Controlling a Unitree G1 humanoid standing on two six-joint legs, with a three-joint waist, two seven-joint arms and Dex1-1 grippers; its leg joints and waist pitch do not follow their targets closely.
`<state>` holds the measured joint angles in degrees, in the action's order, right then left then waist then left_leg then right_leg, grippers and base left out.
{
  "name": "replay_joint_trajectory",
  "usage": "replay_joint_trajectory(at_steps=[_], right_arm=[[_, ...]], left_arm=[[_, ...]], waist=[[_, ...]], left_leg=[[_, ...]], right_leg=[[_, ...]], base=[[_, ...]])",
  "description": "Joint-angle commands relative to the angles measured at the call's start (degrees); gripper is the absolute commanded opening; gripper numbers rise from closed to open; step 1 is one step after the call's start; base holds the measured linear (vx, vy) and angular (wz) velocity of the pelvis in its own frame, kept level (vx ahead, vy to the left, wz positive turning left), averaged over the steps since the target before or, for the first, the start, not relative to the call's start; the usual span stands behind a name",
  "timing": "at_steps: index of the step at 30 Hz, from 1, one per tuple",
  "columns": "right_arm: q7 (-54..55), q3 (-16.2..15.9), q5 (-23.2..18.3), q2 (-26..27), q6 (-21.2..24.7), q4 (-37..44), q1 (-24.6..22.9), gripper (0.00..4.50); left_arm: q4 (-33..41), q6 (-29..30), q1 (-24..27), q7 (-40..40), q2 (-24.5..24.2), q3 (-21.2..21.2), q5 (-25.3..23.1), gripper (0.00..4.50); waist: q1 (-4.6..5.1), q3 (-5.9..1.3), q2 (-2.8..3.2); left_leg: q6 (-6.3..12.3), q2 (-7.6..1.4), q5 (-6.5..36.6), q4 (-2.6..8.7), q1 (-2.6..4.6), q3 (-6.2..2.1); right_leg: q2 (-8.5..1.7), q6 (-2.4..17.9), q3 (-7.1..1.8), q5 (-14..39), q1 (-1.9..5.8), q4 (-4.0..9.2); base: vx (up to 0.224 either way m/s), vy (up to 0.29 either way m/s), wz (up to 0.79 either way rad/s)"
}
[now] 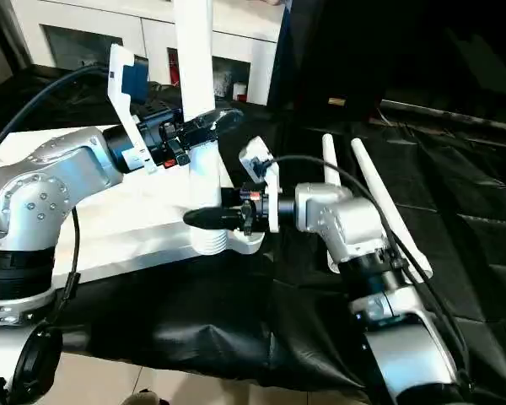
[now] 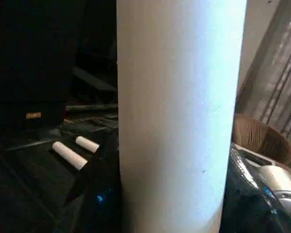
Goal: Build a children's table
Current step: Insert table leg to table base
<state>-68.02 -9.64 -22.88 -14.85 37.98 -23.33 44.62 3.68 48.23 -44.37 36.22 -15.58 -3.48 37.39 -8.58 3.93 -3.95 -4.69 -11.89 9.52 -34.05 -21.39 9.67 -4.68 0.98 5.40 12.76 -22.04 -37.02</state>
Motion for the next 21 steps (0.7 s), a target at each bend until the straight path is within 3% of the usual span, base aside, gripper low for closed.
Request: replay_joint_trajectory(at_steps=[1,9,21], right_arm=[[-0.49,-0.22,-0.28,-0.41,-0.71,-0.74,1.37,3.13],[-2.44,-0.54,-0.23,-0.48,-0.32,-1.25,1.79,3.13],[-4.48,-2.26,0.97,-1.36,0.07,-1.50,0.92,2.05]], left_arm=[[1.09,0.31,0.74,1.45,0.18,1.96,0.87,1.83],[0.82,0.56,0.89,1.66,-0.08,1.96,0.70,1.83],[0.19,0.18,0.25,1.69,0.49,1.29,1.05,1.83]], waist=[[-0.06,-4.63,0.87],[-0.07,-4.65,0.80],[-0.06,-4.71,0.82]], left_leg=[[-2.37,-1.39,5.48,3.60,0.74,-0.26],[-2.34,-1.38,5.53,3.60,0.68,-0.27],[-2.20,-1.37,5.19,3.50,0.72,-0.26]], right_leg=[[-3.77,11.82,-3.25,-2.61,3.35,3.57],[-3.79,11.70,-3.25,-2.29,3.41,3.57],[-3.75,11.95,-3.23,-2.87,3.41,3.50]], base=[[0.000,0.000,0.00],[0.000,0.000,0.00],[0.000,0.000,0.00]])
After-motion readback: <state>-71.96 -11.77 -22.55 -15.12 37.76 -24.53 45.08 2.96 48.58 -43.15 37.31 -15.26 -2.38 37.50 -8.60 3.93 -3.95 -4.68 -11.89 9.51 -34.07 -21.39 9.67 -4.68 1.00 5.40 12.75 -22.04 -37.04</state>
